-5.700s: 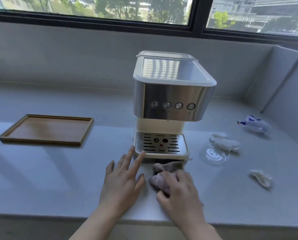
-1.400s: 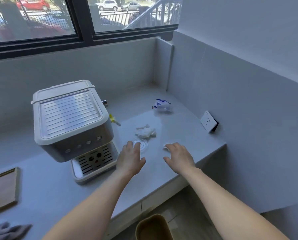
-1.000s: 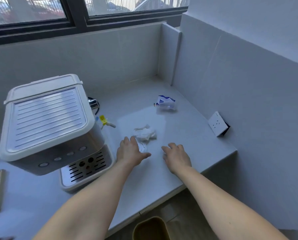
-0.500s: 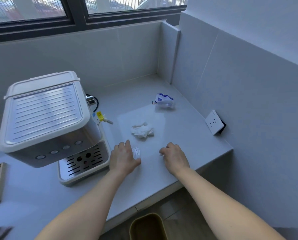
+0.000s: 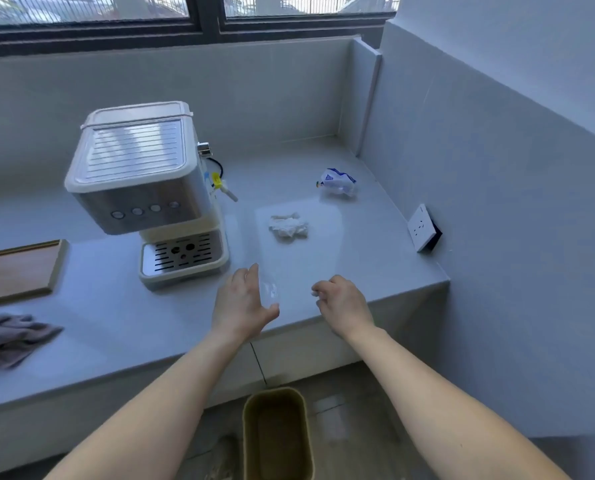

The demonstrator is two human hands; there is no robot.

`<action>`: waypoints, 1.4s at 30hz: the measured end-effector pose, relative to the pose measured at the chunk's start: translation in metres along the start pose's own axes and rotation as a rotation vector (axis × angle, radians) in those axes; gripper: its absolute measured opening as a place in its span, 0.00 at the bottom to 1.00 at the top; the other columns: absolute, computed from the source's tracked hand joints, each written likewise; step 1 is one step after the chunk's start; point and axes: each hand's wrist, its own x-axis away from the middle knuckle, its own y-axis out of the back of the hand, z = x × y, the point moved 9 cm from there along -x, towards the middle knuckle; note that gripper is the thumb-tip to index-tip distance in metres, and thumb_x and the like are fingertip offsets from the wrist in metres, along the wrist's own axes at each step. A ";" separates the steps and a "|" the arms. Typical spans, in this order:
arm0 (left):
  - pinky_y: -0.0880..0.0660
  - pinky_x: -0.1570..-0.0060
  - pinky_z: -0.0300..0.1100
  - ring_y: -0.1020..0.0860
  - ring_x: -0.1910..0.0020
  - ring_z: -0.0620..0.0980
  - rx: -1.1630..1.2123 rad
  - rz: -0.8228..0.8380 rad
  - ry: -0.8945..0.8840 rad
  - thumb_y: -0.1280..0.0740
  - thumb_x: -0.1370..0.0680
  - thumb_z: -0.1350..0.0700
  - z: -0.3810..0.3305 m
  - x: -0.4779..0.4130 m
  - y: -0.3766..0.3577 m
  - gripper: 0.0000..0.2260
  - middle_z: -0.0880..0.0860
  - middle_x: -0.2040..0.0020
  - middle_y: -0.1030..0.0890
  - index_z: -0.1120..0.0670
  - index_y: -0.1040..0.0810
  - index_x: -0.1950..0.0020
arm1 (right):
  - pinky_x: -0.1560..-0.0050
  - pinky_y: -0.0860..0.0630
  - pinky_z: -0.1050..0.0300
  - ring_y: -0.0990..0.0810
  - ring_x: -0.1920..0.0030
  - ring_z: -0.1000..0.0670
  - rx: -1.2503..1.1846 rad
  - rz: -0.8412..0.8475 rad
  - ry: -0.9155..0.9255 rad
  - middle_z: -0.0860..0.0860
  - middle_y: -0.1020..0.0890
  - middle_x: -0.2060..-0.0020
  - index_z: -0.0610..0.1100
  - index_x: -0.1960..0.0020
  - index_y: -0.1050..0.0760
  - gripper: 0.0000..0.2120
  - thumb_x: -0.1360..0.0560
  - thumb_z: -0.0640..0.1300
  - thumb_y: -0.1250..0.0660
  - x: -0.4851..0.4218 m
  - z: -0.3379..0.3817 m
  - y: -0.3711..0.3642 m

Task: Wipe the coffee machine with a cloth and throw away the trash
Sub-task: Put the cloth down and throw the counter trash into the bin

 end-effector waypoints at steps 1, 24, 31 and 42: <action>0.31 0.36 0.49 0.30 0.34 0.57 0.001 0.000 0.010 0.30 0.29 0.42 -0.001 0.009 0.001 0.39 0.58 0.33 0.27 0.58 0.39 0.24 | 0.50 0.25 0.52 0.25 0.47 0.45 -0.012 0.003 0.005 0.47 0.23 0.49 0.46 0.40 0.22 0.13 0.22 0.38 0.39 0.006 0.000 0.000; 0.32 0.32 0.48 0.31 0.33 0.54 0.048 0.321 -0.017 0.33 0.32 0.39 0.113 0.201 -0.167 0.39 0.53 0.29 0.30 0.53 0.37 0.24 | 0.49 0.24 0.59 0.20 0.48 0.52 -0.165 0.267 -0.253 0.54 0.19 0.46 0.52 0.39 0.22 0.13 0.23 0.47 0.33 0.150 -0.025 -0.218; 0.33 0.30 0.46 0.35 0.29 0.52 0.079 0.511 0.110 0.28 0.32 0.42 0.158 0.217 -0.294 0.42 0.50 0.24 0.37 0.48 0.42 0.23 | 0.55 0.25 0.62 0.19 0.50 0.51 -0.143 0.427 -0.285 0.54 0.18 0.46 0.55 0.39 0.24 0.14 0.24 0.48 0.32 0.163 -0.076 -0.345; 0.38 0.26 0.51 0.47 0.21 0.55 0.043 0.563 0.101 0.28 0.27 0.54 0.165 0.204 -0.391 0.40 0.45 0.20 0.51 0.44 0.48 0.22 | 0.52 0.23 0.59 0.19 0.46 0.49 -0.179 0.494 -0.395 0.55 0.20 0.41 0.57 0.36 0.25 0.18 0.25 0.52 0.31 0.172 -0.134 -0.431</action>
